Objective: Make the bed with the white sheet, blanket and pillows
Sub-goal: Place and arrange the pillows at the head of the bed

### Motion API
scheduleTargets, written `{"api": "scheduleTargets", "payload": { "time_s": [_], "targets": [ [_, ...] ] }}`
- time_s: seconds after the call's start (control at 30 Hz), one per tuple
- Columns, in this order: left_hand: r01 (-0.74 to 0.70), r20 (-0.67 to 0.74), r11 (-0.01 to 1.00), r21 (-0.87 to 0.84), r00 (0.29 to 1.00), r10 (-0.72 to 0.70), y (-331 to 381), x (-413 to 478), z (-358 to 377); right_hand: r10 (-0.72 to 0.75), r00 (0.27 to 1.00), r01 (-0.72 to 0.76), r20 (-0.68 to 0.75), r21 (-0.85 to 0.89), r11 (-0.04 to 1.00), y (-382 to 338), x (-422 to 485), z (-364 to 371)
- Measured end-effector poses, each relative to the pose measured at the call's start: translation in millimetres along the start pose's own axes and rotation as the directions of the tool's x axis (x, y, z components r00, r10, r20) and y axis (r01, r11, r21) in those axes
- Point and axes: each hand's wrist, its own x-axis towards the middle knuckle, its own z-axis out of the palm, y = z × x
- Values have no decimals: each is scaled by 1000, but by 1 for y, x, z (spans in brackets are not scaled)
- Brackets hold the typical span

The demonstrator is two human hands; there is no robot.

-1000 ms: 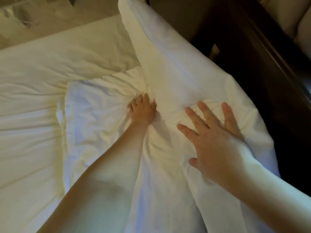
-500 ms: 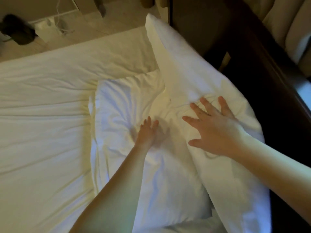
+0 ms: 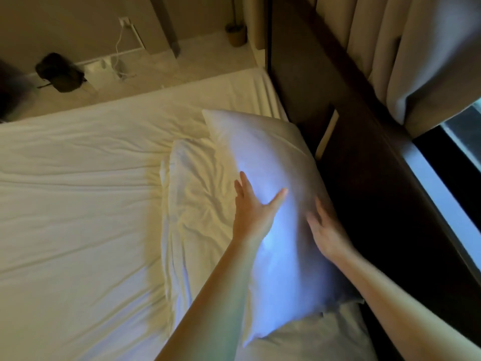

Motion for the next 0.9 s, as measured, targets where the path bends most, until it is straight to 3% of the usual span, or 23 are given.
{"api": "scheduleTargets", "payload": {
  "time_s": [0.07, 0.13, 0.23, 0.3, 0.37, 0.5, 0.67, 0.77, 0.9],
  "targets": [
    [-31, -3, 983, 183, 999, 32, -33, -3, -3, 49, 990, -40, 132, -70, 997, 15, -11, 25],
    [24, -21, 967, 254, 1000, -19, -77, -2, -13, -42, 981, 64, 187, -114, 991, 18, -17, 36],
    [253, -55, 922, 293, 967, -248, -132, 0, -33, -84, 996, 85, 24, -73, 994, 25, -8, 35],
    [322, -76, 913, 250, 947, -313, -146, 1, -38, -104, 993, 88, -56, -231, 969, 26, 2, 26],
    [288, -125, 942, 173, 955, -269, -142, 5, -38, -36, 996, 17, -86, -211, 977, 31, 17, 17],
    [237, -107, 971, -20, 965, -238, -116, 18, -26, 184, 980, -181, -73, 40, 983, 40, 46, 14],
    [197, -155, 973, 118, 972, -177, -111, 27, -11, 305, 951, -298, -57, 101, 949, 54, 57, 18],
    [140, -246, 989, 55, 961, -122, -104, 19, -16, 266, 959, -247, -100, 171, 954, 53, 57, 19],
    [32, -250, 996, -89, 967, -53, -77, 9, -33, 187, 957, -132, -220, 241, 961, 39, 53, 21]
  ]
}}
